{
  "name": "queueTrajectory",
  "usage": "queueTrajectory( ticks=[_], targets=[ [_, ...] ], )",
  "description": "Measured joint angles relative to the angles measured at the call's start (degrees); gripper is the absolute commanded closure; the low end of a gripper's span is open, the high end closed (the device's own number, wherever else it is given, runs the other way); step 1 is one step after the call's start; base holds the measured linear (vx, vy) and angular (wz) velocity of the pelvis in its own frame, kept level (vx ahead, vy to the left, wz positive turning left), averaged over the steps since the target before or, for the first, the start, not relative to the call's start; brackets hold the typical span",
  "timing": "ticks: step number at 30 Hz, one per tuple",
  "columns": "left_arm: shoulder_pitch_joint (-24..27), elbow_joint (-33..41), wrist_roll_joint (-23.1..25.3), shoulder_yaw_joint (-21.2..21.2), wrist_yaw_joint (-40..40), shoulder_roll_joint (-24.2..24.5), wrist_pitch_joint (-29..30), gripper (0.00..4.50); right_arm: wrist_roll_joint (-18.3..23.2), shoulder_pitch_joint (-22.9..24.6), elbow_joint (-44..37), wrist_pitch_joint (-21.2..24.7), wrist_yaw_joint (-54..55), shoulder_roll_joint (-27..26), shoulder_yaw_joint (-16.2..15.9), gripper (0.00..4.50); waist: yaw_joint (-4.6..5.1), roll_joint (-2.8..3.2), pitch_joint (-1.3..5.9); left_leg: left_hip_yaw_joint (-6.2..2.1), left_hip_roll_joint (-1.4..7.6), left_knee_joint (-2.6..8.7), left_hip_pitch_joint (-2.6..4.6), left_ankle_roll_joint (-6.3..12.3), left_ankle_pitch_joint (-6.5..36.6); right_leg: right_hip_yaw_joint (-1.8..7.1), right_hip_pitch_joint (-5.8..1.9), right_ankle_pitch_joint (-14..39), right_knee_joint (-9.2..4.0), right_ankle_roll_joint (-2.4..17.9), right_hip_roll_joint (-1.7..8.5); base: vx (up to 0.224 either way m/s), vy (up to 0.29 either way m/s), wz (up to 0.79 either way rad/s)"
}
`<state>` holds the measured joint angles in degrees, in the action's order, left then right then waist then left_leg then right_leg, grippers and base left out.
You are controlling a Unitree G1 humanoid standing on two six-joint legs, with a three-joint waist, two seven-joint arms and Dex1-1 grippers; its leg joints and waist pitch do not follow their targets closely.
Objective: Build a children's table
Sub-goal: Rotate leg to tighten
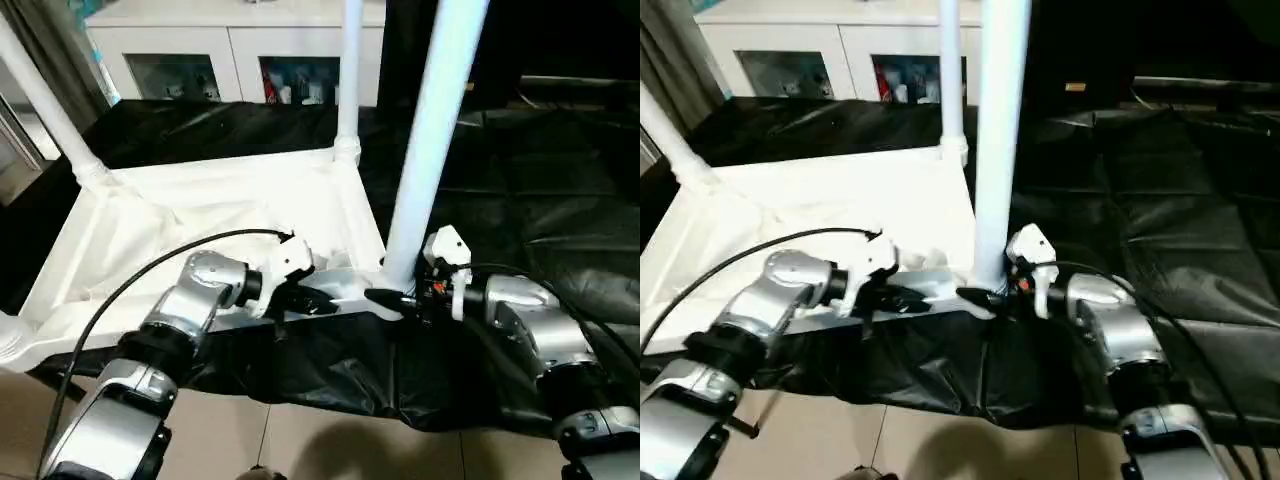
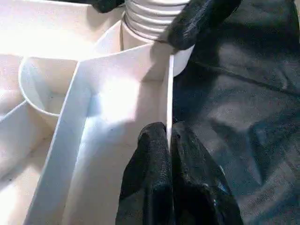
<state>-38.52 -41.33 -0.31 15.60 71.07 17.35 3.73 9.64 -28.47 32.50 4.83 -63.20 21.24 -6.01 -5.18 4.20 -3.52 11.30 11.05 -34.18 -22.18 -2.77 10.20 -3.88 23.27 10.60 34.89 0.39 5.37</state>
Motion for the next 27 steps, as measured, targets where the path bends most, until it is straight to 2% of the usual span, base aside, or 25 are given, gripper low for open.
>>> queueTrajectory(
  ticks=[4,8,12,15,23,25,27],
  targets=[
    [0.0,0.0,-0.01,-0.06,0.09,0.01,0.0,4.5,0.57,0.02,-0.24,0.85,-0.13,0.01,-0.02,1.68,0.0,-0.01,-0.01,0.0,0.0,0.0,0.0,0.0,0.0,0.0,0.0,0.0,0.01,0.0,0.0,0.0,0.0,0.0],
    [0.03,-0.06,0.02,-0.12,-1.1,-0.64,0.2,4.5,0.63,0.73,-0.9,1.24,2.15,-1.0,0.43,1.73,0.04,-0.03,-0.02,0.0,0.0,0.01,0.01,-0.01,0.0,0.0,0.0,0.0,0.01,0.0,0.0,0.0,0.0,0.0],
    [-1.3,-2.41,1.1,-0.86,-8.61,-3.12,1.08,4.5,-1.66,-0.16,2.34,-0.62,14.65,-5.31,2.72,1.75,0.64,-0.06,-0.04,0.02,-0.05,0.0,0.14,-0.02,0.0,0.1,0.0,-0.03,0.04,0.04,0.0,0.0,0.0,0.0],
    [-3.94,-5.99,2.3,-1.85,-16.36,-6.78,2.22,4.5,-3.33,-3.03,6.18,-0.44,27.76,-9.53,5.13,1.76,1.04,-0.06,-0.03,0.01,-0.06,0.02,0.17,-0.03,0.0,0.11,0.01,-0.03,0.04,0.04,0.0,0.0,0.0,0.0],
    [-6.88,-10.26,3.01,-2.17,-25.42,-11.71,3.53,4.5,-5.37,-5.06,9.36,-1.52,44.96,-15.54,8.16,1.76,1.13,0.04,0.04,0.0,-0.14,0.07,0.23,-0.03,0.0,0.17,-0.2,-0.02,-0.05,0.02,0.01,0.0,0.0,0.0],
    [-7.09,-10.63,3.15,-2.33,-25.46,-11.91,3.5,4.5,-5.47,-4.98,9.44,-1.96,45.16,-15.7,8.34,1.2,1.14,0.05,0.05,-0.01,-0.16,0.07,0.22,-0.02,0.0,0.18,-0.24,-0.02,-0.11,0.02,0.02,0.0,0.0,0.0],
    [-7.13,-10.85,3.41,-2.34,-25.32,-11.9,3.05,4.5,-4.8,-4.8,9.34,-2.02,43.4,-15.59,8.92,1.03,1.17,0.06,0.06,0.0,-0.16,0.07,0.22,-0.02,0.01,0.18,-0.26,-0.02,-0.13,0.02,0.02,0.0,0.0,0.0]
  ],
)
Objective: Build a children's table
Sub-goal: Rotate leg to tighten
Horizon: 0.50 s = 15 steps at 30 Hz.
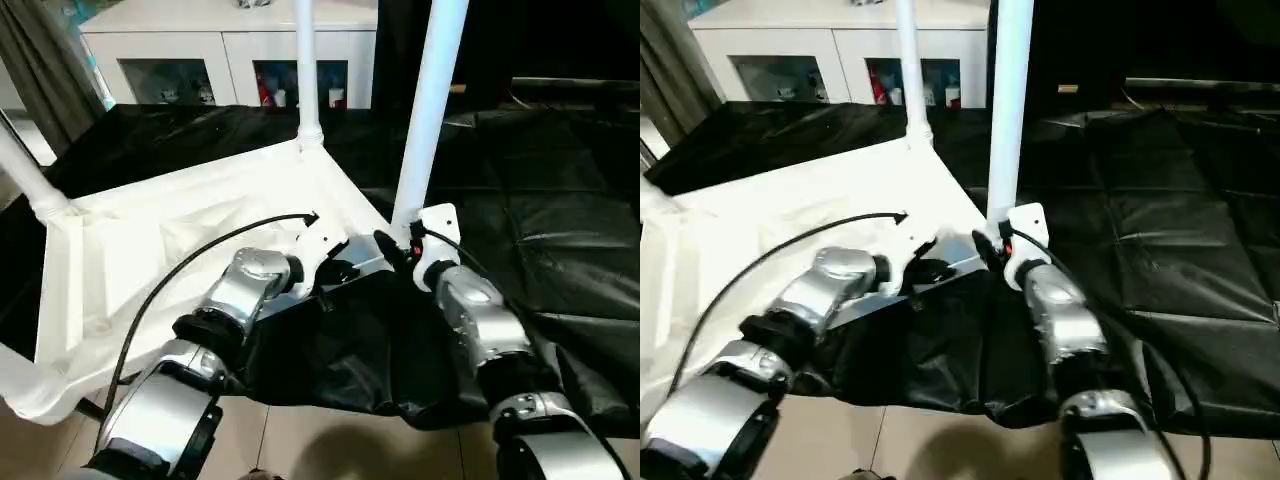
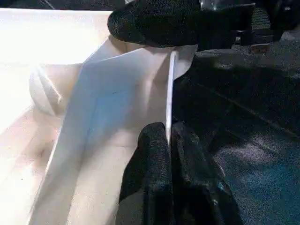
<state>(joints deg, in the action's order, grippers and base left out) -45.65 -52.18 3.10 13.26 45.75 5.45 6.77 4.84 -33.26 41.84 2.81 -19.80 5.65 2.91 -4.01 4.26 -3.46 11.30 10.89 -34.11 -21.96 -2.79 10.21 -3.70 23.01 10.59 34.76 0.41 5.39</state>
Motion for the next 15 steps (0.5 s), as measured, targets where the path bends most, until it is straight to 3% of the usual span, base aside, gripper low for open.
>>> queueTrajectory(
  ticks=[3,11,15],
  targets=[
    [0.07,0.07,0.01,-0.02,1.43,0.57,-0.49,4.5,1.23,0.37,-0.38,0.08,-4.51,1.29,-0.04,0.68,0.18,0.0,0.0,-0.02,0.01,0.05,-0.03,0.0,0.0,-0.03,0.02,0.0,-0.01,0.0,0.0,0.0,0.0,0.0],
    [3.51,5.23,-1.28,0.29,11.87,5.63,-1.56,4.5,1.9,2.44,-4.05,0.39,-24.44,9.37,-4.61,0.68,0.07,-0.02,-0.02,-0.04,0.15,0.24,-0.13,0.03,-0.02,-0.16,0.19,0.1,0.04,-0.16,-0.1,0.0,0.0,0.0],
    [5.24,7.83,-2.18,1.19,18.73,8.22,-2.57,4.5,2.5,3.43,-5.81,0.86,-31.82,11.95,-6.09,0.68,-0.83,-0.02,-0.04,0.02,0.14,0.2,-0.21,0.03,-0.02,-0.13,0.25,0.1,0.03,-0.16,-0.06,0.0,0.0,0.0]
  ],
)
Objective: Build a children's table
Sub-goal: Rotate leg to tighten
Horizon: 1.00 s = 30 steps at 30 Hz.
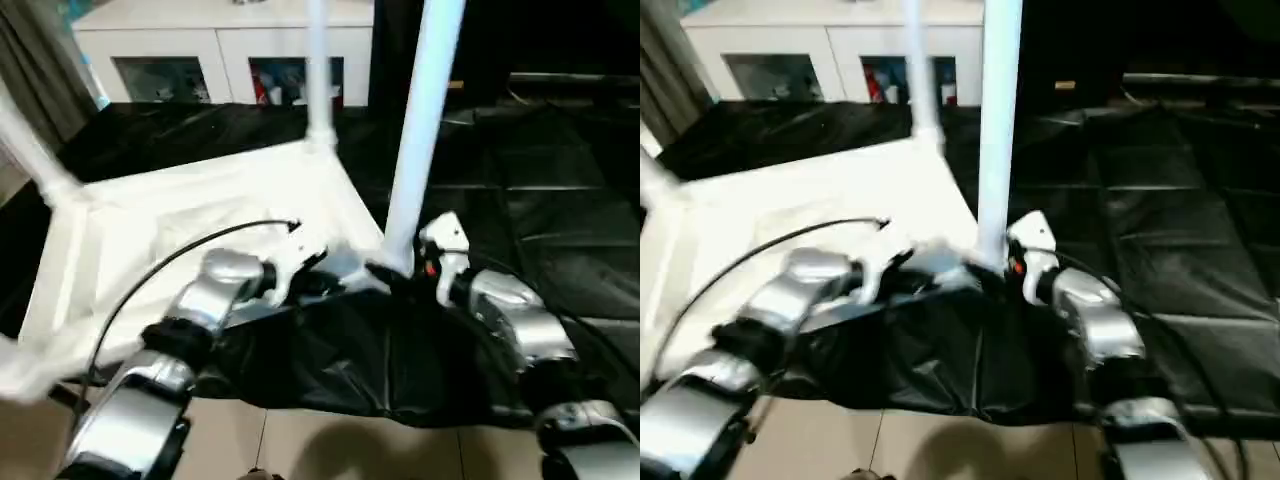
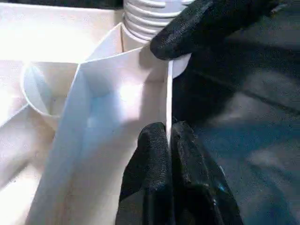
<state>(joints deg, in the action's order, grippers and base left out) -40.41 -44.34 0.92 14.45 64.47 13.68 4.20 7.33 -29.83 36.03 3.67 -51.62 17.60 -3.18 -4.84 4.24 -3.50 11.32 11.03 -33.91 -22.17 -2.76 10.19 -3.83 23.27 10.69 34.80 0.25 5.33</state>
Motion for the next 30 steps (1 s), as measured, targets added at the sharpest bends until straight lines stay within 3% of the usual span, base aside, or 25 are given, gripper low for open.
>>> queueTrajectory(
  ticks=[6,16,18,24,30],
  targets=[
    [1.95,3.5,-1.32,0.39,6.15,3.16,0.59,4.5,1.28,0.05,-2.28,0.57,-9.24,3.02,-2.63,0.68,-0.4,-0.02,-0.03,0.06,0.0,-0.08,-0.04,0.0,0.0,0.04,0.02,0.0,0.0,0.01,0.02,0.0,0.0,0.0],
    [2.76,4.33,-1.43,0.29,6.82,3.65,0.86,4.5,1.88,1.27,-4.3,1.85,-9.85,2.68,-3.5,1.51,-0.28,-0.12,-0.09,0.06,0.0,-0.08,-0.03,0.0,0.0,0.04,0.02,0.0,0.02,0.01,0.02,0.0,0.0,0.0],
    [2.79,4.28,-1.3,0.23,5.23,3.12,0.88,4.5,1.52,1.55,-4.3,1.62,-6.92,1.66,-3.08,1.57,-0.27,-0.14,-0.08,0.06,0.0,-0.09,-0.01,-0.01,0.0,0.05,0.02,0.0,0.04,0.01,0.02,0.0,0.0,0.0],
    [-1.1,-1.66,1.26,-0.75,-9.35,-3.09,1.57,4.5,-0.9,-0.92,1.72,0.83,17.2,-6.47,2.8,1.67,0.44,-0.16,-0.04,0.06,-0.06,-0.12,0.21,-0.04,0.01,0.14,-0.09,-0.01,0.09,0.02,0.03,0.0,0.0,0.0],
    [-4.19,-6.55,2.58,-1.18,-18.22,-8.07,1.94,4.5,-2.46,-3.7,5.64,0.63,33.0,-11.82,5.6,1.68,0.27,-0.12,0.13,0.03,-0.1,-0.1,0.26,-0.04,0.01,0.14,-0.2,-0.01,0.09,0.02,0.05,0.0,0.0,0.0]
  ],
)
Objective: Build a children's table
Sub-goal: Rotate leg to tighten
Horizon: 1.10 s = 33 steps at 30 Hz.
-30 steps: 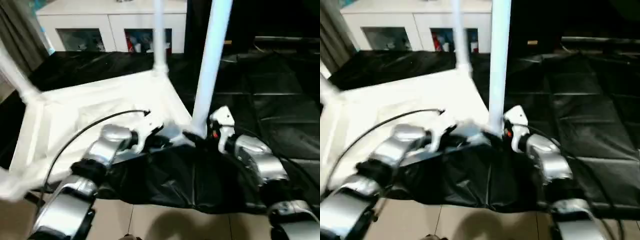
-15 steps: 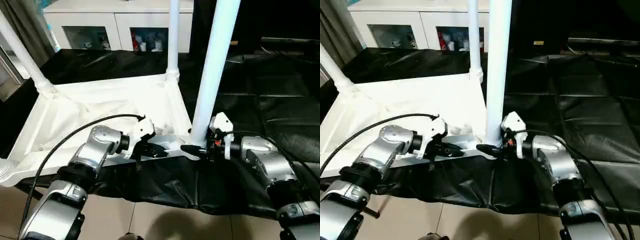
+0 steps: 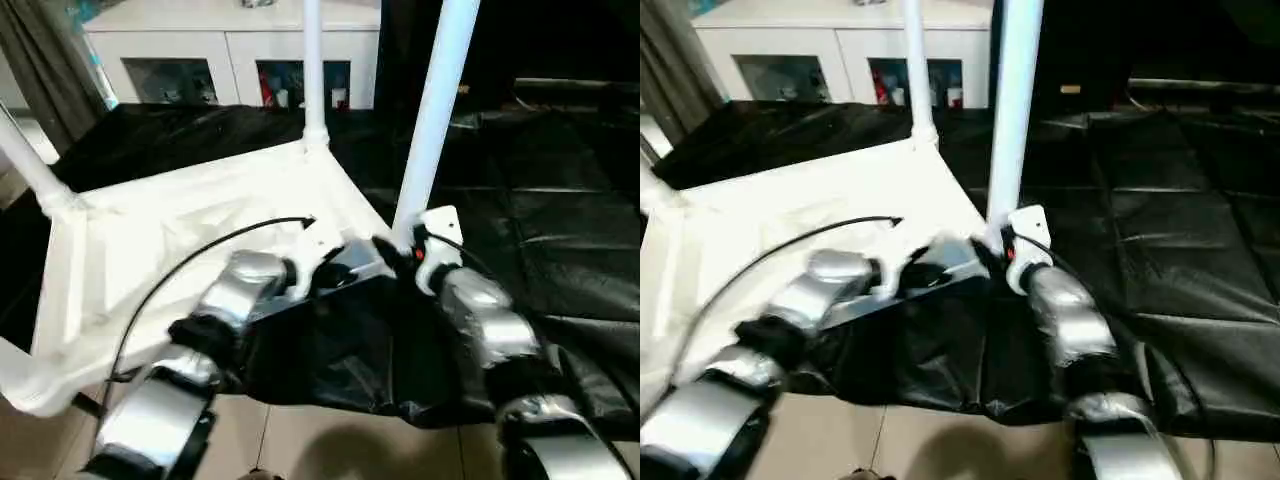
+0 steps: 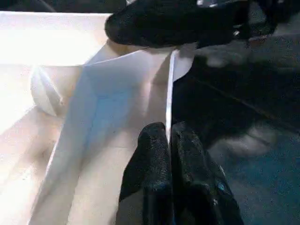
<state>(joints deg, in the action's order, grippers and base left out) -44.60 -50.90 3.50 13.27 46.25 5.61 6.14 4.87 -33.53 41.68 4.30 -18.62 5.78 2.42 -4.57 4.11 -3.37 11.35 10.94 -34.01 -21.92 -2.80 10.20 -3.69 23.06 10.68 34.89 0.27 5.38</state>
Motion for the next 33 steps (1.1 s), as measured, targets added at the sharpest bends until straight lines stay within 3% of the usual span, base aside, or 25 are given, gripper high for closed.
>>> queueTrajectory(
  ticks=[2,4,10,16,23,30,33],
  targets=[
    [-0.09,-0.32,0.2,-0.09,-0.57,-0.4,0.04,4.5,-0.32,-0.07,0.26,-0.22,1.46,-0.52,0.2,1.68,-0.11,0.05,0.12,0.0,-0.02,-0.01,0.02,0.0,0.0,0.0,-0.04,0.0,-0.01,0.0,0.01,0.0,0.0,0.0],
    [-0.47,-1.32,0.21,-0.37,-0.58,-0.7,-0.12,4.5,-0.64,-0.09,0.87,-1.02,1.63,-0.81,0.68,1.12,-0.15,0.1,0.28,0.0,-0.03,-0.01,0.01,0.0,0.0,0.01,-0.06,0.0,-0.05,0.0,0.02,0.0,0.0,0.0],
    [-0.16,-1.46,0.18,-0.6,2.3,0.34,-1.3,4.5,1.48,0.95,-0.59,-0.51,-5.79,0.58,1.0,0.53,-0.12,0.27,0.46,-0.02,-0.03,-0.01,-0.05,0.01,0.0,-0.02,-0.03,-0.01,-0.07,-0.01,0.02,0.0,0.0,0.0],
    [2.54,2.38,-1.02,-0.36,10.23,4.53,-2.44,4.5,2.4,3.75,-5.06,0.27,-21.46,6.49,-2.99,0.53,-0.1,0.35,0.49,-0.08,0.14,0.13,-0.13,0.05,-0.02,-0.16,0.13,0.09,-0.02,-0.13,-0.11,0.0,0.0,0.0],
    [5.84,7.13,-2.94,0.32,23.07,10.48,-3.03,4.5,4.18,6.72,-11.4,1.63,-40.76,15.06,-8.53,0.53,-0.51,-0.01,0.26,0.0,0.11,0.03,-0.24,0.02,0.0,-0.09,0.15,0.09,-0.06,-0.13,-0.05,0.0,0.0,0.0],
    [5.94,7.52,-3.81,0.54,25.77,11.89,-2.58,4.5,4.58,6.39,-11.43,1.83,-44.48,15.68,-8.72,0.53,-0.55,-0.21,0.13,0.0,0.11,0.04,-0.23,0.02,0.0,-0.1,0.17,0.09,-0.04,-0.13,-0.04,0.0,0.0,0.0],
    [5.95,7.72,-3.81,0.54,25.79,11.91,-2.44,4.5,5.08,6.24,-11.19,1.93,-44.87,15.67,-8.72,0.8,-0.57,-0.23,0.11,0.0,0.11,0.04,-0.24,0.02,0.0,-0.1,0.18,0.09,-0.04,-0.13,-0.04,0.0,0.0,0.0]
  ],
)
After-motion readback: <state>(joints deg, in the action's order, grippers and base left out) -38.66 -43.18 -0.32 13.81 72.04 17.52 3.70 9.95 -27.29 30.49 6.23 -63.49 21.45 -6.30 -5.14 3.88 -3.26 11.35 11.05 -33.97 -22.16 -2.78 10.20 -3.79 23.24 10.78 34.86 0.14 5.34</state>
